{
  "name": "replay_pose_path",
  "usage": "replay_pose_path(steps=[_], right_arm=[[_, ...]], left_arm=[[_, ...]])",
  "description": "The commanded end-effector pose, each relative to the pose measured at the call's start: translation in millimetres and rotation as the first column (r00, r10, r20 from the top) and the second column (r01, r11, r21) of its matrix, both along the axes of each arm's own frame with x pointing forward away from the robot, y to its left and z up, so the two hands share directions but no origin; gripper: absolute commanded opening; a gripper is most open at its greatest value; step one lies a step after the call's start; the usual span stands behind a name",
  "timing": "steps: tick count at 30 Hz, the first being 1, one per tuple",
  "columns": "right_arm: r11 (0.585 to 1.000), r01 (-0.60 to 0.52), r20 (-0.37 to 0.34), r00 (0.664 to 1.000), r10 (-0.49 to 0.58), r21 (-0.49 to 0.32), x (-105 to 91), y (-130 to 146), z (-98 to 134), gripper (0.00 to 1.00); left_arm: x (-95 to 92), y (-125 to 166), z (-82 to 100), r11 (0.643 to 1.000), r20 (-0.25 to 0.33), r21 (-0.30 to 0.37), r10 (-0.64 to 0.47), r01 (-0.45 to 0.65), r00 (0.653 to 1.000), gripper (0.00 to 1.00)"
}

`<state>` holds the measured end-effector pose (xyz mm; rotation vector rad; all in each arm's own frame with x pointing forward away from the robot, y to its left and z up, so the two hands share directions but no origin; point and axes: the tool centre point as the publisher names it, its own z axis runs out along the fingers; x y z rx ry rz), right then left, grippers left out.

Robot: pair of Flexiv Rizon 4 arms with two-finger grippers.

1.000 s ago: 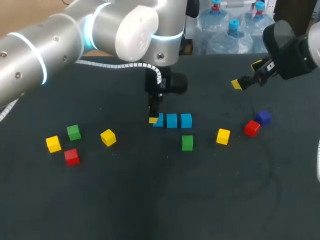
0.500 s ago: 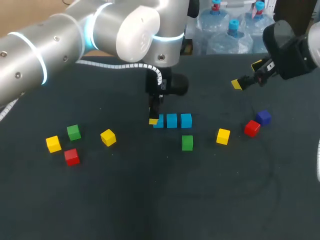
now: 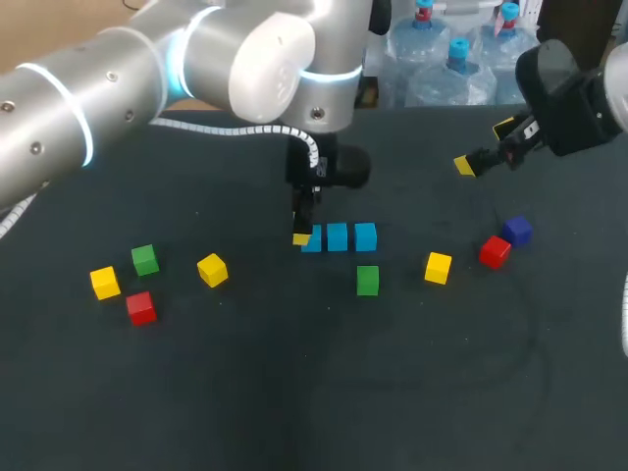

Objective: Place the blue cubes, place green cubes on the blue cubes, place the yellow cubes on the green cubes, then place the red cubes on the yellow cubes, and place purple cube on the red cubes.

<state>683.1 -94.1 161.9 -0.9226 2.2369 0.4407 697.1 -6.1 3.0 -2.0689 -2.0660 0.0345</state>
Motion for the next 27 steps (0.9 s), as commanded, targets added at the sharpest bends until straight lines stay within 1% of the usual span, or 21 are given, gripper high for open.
replay_pose_path(steps=[1, 4, 5, 9, 13, 27], right_arm=[[1.000, 0.005, 0.002, 1.000, -0.005, -0.004, -1.9, 0, 1, 1.00], [1.000, 0.005, 0.002, 1.000, -0.005, -0.004, -1.9, 0, 1, 1.00], [1.000, 0.005, 0.002, 1.000, -0.005, -0.004, -1.9, 0, 1, 1.00], [1.000, 0.005, 0.002, 1.000, -0.005, -0.004, -1.9, 0, 1, 1.00], [1.000, 0.005, 0.002, 1.000, -0.005, -0.004, -1.9, 0, 1, 1.00], [1.000, 0.005, 0.002, 1.000, -0.005, -0.004, -1.9, 0, 1, 1.00]], left_arm=[[0.1, -2, -0.3, 1.000, -0.016, 0.012, -0.001, 0.001, 1.000, 1.00], [-0.7, -2, -1.0, 1.000, -0.019, 0.021, 0.018, -0.018, 1.000, 1.00], [-0.1, -1, -1.5, 0.999, -0.023, 0.015, 0.028, -0.028, 0.999, 1.00], [1.6, 3, -0.2, 0.998, -0.009, 0.031, 0.054, -0.054, 0.999, 1.00], [2.3, 9, 11.6, 0.994, 0.021, -0.005, 0.107, -0.107, 0.994, 1.00], [2.3, 9, 11.6, 0.994, 0.021, -0.005, 0.107, -0.107, 0.994, 1.00]])
